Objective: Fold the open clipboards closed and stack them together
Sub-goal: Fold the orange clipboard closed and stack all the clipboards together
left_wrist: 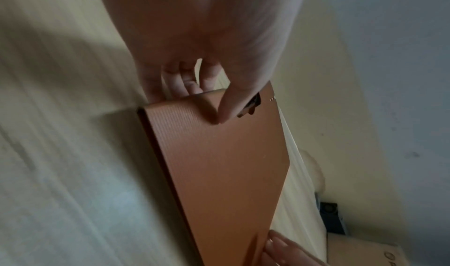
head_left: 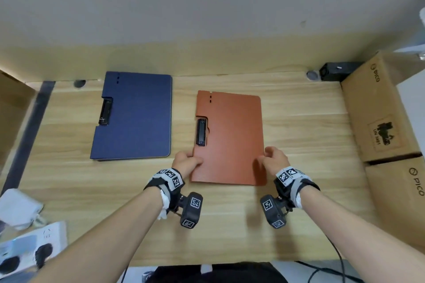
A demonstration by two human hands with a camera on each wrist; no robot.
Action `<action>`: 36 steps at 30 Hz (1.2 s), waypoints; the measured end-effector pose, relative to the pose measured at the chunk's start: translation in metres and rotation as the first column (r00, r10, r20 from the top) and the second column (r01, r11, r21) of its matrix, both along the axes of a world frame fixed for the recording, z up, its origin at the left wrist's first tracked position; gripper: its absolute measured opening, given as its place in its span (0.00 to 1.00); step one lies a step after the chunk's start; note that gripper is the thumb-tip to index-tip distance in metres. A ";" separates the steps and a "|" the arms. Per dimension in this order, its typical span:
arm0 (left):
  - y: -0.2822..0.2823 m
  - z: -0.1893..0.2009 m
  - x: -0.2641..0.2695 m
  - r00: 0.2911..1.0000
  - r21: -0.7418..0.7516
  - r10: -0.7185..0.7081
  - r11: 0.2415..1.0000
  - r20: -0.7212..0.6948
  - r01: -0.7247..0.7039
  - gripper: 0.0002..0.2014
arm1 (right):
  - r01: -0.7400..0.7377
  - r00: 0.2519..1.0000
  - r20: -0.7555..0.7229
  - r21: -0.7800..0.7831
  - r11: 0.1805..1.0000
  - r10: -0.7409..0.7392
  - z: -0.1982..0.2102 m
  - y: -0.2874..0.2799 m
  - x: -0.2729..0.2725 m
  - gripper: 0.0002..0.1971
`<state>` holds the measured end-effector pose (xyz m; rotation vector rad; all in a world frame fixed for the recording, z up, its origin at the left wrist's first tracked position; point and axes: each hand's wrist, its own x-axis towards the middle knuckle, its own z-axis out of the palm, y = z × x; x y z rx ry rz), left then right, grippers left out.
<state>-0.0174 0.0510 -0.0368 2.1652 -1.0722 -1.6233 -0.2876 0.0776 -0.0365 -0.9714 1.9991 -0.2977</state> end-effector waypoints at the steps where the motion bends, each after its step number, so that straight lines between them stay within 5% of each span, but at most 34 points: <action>1: -0.001 0.001 0.002 0.999 -0.013 0.014 1.000 -0.029 -0.014 0.15 | 0.008 1.000 0.022 0.004 1.000 -0.008 0.000 0.000 0.002 0.26; 7: -0.005 0.019 0.032 0.974 -0.145 0.105 0.980 -0.200 -0.135 0.22 | 0.039 0.994 0.100 -0.030 0.999 -0.036 0.007 -0.015 0.030 0.26; 12: -0.018 0.046 0.086 0.977 -0.251 0.096 0.957 -0.191 -0.143 0.06 | -0.030 0.995 0.093 -0.096 0.995 0.038 0.014 -0.046 0.078 0.29; 19: -0.029 0.051 0.189 0.964 -0.298 0.211 0.921 -0.164 -0.253 0.08 | -0.109 0.988 0.093 -0.162 0.981 0.125 0.005 -0.095 0.179 0.26; 25: -0.048 0.049 0.252 0.940 -0.357 0.329 0.870 -0.092 -0.339 0.23 | -0.148 0.979 0.113 -0.162 0.976 0.167 -0.006 -0.133 0.257 0.21; 30: -0.062 0.026 0.286 0.943 -0.362 0.230 0.923 0.242 -0.132 0.24 | -0.235 0.972 -0.033 -0.084 0.968 0.233 -0.014 -0.146 0.282 0.21; 36: -0.093 0.023 0.288 0.983 -0.226 0.155 0.966 0.101 -0.129 0.40 | -0.226 0.974 -0.043 -0.130 0.965 0.222 -0.013 -0.152 0.286 0.33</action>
